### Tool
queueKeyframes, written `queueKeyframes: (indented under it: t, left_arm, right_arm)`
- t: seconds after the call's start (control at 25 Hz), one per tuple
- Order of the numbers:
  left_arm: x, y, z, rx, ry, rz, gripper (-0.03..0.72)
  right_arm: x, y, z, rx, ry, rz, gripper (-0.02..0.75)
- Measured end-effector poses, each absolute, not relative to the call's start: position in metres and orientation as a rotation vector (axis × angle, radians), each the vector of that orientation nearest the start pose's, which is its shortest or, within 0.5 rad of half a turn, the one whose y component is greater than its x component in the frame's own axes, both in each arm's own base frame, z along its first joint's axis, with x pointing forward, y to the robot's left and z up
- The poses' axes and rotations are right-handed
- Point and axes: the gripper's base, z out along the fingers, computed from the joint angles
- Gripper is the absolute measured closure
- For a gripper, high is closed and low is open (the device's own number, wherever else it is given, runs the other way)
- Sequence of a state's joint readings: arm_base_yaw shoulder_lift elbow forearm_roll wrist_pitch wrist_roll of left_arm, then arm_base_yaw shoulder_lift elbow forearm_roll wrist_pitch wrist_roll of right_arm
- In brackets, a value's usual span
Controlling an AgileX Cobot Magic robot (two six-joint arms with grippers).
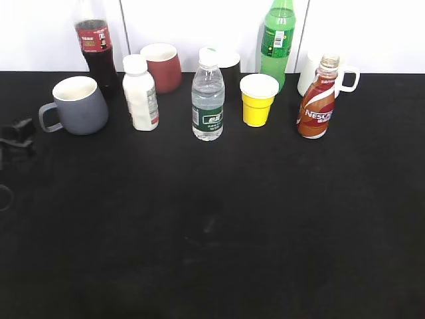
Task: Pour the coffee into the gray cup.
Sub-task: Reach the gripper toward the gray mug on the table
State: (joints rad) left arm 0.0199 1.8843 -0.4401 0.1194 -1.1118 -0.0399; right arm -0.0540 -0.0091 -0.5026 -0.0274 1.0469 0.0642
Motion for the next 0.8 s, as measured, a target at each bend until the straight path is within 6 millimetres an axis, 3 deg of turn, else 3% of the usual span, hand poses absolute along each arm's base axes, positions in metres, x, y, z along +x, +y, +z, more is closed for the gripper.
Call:
queueKeyframes:
  t: [0.44,0.64,0.8]
  left_arm:
    - [0.322,-0.002,0.088,0.053,1.834,-0.069,0.178]
    - [0.349,-0.001,0.075,0.041,1.826,-0.06,0.181]
    - [0.368,0.003,0.078,0.002,1.822,-0.036,0.2]
  right_arm:
    - [-0.006,-0.002,0.279,0.12,2.015,-0.026,0.17]
    - [-0.006,-0.002,0.279,0.12,2.015,-0.026,0.17]
    - [-0.006,-0.002,0.279,0.12,2.015,-0.024,0.17]
